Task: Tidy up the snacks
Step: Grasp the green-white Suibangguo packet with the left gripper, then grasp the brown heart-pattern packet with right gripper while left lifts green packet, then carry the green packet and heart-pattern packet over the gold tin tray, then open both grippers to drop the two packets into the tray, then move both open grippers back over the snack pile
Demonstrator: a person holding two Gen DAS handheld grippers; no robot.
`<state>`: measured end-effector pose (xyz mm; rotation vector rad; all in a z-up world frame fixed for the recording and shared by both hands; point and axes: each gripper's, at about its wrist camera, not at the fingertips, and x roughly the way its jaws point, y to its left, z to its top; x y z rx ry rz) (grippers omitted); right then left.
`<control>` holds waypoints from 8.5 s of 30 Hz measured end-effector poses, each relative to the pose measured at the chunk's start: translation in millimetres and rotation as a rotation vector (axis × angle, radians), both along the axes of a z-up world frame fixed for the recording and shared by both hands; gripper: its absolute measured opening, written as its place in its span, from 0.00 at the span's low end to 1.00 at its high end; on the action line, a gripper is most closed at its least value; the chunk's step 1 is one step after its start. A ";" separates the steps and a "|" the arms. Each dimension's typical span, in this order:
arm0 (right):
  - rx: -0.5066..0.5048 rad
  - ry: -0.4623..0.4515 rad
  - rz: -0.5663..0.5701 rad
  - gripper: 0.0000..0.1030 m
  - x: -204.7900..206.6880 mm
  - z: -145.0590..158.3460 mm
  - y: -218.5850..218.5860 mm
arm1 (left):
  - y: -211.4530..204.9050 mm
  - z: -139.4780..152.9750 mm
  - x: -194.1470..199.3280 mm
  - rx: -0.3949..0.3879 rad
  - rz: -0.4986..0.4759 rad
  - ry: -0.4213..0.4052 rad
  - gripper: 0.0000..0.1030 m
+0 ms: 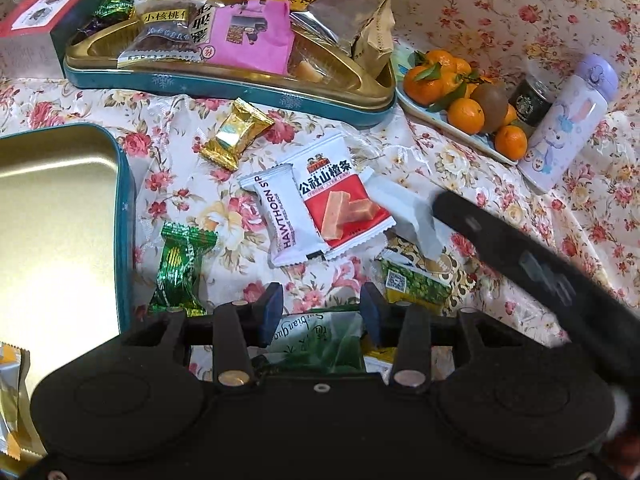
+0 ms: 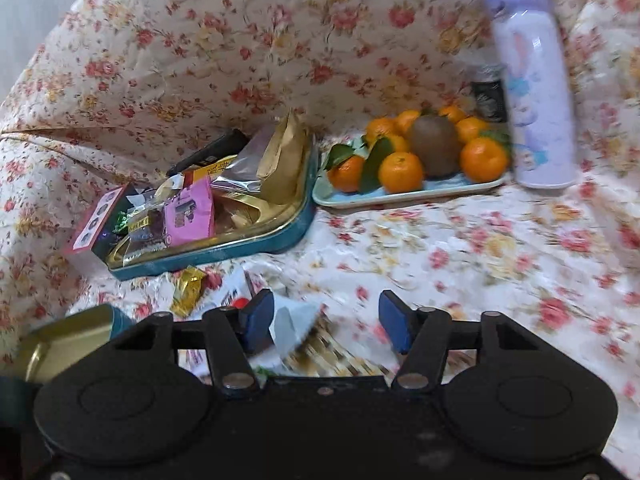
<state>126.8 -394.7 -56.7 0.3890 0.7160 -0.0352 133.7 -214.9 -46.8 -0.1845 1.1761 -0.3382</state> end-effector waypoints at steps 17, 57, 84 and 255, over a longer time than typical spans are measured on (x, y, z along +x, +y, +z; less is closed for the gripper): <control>-0.010 0.112 0.063 0.38 -44.0 -10.2 -0.8 | -3.3 -4.2 -60.8 0.068 -0.098 -0.067 0.45; -0.358 -0.020 -0.043 0.71 -165.4 -34.6 38.6 | 15.2 2.4 -98.1 0.089 -0.214 -0.174 0.50; -0.343 -0.016 -0.037 0.76 -162.8 -35.3 35.4 | -5.5 -9.0 -94.6 0.098 -0.227 -0.152 0.54; -0.350 -0.206 0.006 0.87 -175.2 23.2 219.3 | 239.2 48.2 -128.5 0.279 0.259 -0.632 0.51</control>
